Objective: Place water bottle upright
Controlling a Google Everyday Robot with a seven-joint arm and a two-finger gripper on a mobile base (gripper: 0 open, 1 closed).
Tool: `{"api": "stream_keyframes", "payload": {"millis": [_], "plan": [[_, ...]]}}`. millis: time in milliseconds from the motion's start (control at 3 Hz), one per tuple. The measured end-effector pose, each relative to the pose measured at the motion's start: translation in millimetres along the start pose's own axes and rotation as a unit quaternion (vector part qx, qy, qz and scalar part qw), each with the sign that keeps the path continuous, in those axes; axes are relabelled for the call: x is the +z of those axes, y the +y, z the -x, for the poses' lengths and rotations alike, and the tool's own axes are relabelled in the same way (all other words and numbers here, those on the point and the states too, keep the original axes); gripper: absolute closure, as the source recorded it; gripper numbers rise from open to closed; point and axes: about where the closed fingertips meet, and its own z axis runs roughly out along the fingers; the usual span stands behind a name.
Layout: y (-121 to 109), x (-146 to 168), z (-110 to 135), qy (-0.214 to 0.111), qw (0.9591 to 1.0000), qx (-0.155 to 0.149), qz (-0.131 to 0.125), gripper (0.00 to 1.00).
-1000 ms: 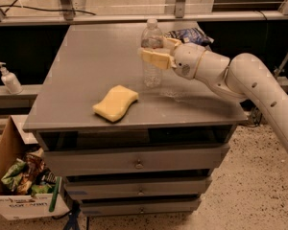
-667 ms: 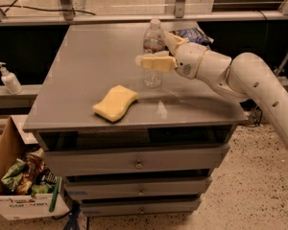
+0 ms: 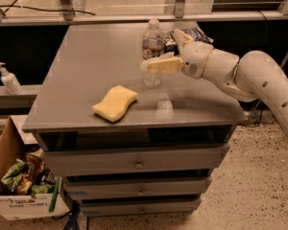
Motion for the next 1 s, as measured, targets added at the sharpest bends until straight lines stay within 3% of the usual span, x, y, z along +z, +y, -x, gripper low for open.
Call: {"api": "stream_keyframes", "payload": {"millis": [667, 1000], "plan": [[-8, -62, 29, 0.041, 0.9975, -0.032, -0.047, 0.00], [-8, -62, 29, 0.041, 0.9976, -0.032, -0.047, 0.00]]}}
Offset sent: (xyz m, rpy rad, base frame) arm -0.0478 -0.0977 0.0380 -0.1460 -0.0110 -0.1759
